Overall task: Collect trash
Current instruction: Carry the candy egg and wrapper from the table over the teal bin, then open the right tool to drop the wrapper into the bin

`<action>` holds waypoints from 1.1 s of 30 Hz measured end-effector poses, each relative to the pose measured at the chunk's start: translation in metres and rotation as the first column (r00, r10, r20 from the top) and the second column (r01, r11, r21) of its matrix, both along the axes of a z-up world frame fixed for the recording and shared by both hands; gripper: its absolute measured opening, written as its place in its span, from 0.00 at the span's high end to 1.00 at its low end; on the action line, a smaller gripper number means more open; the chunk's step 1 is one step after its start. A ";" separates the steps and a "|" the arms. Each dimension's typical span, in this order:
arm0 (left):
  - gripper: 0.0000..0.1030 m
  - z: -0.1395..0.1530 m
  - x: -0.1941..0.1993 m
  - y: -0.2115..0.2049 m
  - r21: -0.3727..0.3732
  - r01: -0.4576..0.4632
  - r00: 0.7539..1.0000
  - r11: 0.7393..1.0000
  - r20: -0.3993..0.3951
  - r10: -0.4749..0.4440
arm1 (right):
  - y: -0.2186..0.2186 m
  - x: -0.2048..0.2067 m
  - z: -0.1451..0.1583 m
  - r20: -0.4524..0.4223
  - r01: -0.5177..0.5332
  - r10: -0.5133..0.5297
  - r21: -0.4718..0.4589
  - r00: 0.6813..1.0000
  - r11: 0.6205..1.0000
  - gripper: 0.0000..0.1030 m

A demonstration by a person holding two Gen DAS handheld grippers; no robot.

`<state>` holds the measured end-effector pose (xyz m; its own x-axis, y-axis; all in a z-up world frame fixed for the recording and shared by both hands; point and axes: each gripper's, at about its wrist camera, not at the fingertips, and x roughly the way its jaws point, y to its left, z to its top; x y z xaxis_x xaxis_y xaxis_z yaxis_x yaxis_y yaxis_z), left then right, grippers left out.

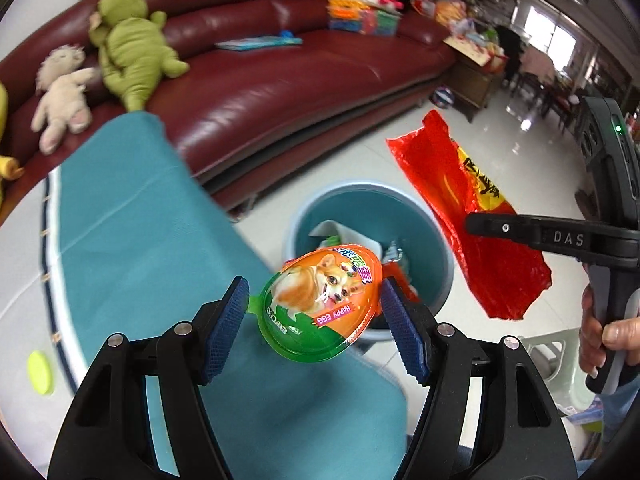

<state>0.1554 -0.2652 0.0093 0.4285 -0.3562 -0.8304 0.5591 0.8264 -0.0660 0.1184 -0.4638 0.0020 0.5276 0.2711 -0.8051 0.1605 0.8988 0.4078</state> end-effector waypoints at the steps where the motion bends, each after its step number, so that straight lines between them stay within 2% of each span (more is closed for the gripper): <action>1: 0.33 -0.004 0.004 -0.008 0.003 0.007 1.000 1.000 -0.009 -0.007 | -0.006 0.001 -0.004 -0.010 0.008 -0.008 0.001 1.000 1.000 0.81; 4: 0.33 -0.014 0.015 -0.024 0.000 0.018 0.999 1.000 -0.034 -0.018 | -0.019 0.007 -0.018 -0.049 0.027 -0.026 0.009 0.998 1.000 0.80; 7: 0.33 -0.022 0.022 -0.033 0.005 0.030 0.999 1.000 -0.045 -0.030 | -0.023 0.018 -0.030 -0.075 0.028 -0.026 0.019 0.997 0.999 0.75; 12: 0.33 -0.036 0.038 -0.034 0.011 0.027 0.997 1.000 -0.076 -0.026 | -0.020 0.038 -0.048 -0.091 0.003 0.001 0.048 0.996 0.999 0.70; 13: 0.33 -0.038 0.041 -0.034 0.011 0.024 0.996 1.000 -0.082 -0.023 | -0.018 0.041 -0.051 -0.093 -0.004 0.009 0.054 0.996 0.999 0.65; 14: 0.33 -0.040 0.043 -0.033 0.010 0.023 0.996 1.000 -0.087 -0.022 | -0.016 0.046 -0.055 -0.096 -0.012 0.018 0.067 0.995 0.998 0.46; 15: 0.33 -0.042 0.044 -0.030 0.009 0.021 0.996 1.000 -0.090 -0.020 | -0.017 0.047 -0.056 -0.096 -0.006 0.012 0.069 0.995 0.998 0.35; 22: 0.33 -0.052 0.048 -0.028 0.006 0.015 0.994 1.000 -0.110 -0.015 | -0.031 0.048 -0.065 -0.123 0.046 -0.039 0.055 0.992 0.997 0.35; 24: 0.33 -0.055 0.048 -0.031 0.007 0.020 0.993 1.000 -0.116 -0.019 | -0.035 0.047 -0.064 -0.125 0.057 -0.051 0.043 0.991 0.997 0.28; 33: 0.33 -0.071 0.051 -0.050 0.015 0.048 0.989 0.999 -0.138 -0.045 | -0.049 0.042 -0.061 -0.147 0.085 -0.086 -0.010 0.985 0.996 0.24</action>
<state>0.2062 -0.3149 -0.0612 0.2927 -0.3573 -0.8869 0.5834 0.8016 -0.1304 0.1601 -0.5128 -0.0587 0.4248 0.2266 -0.8765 0.2948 0.8808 0.3705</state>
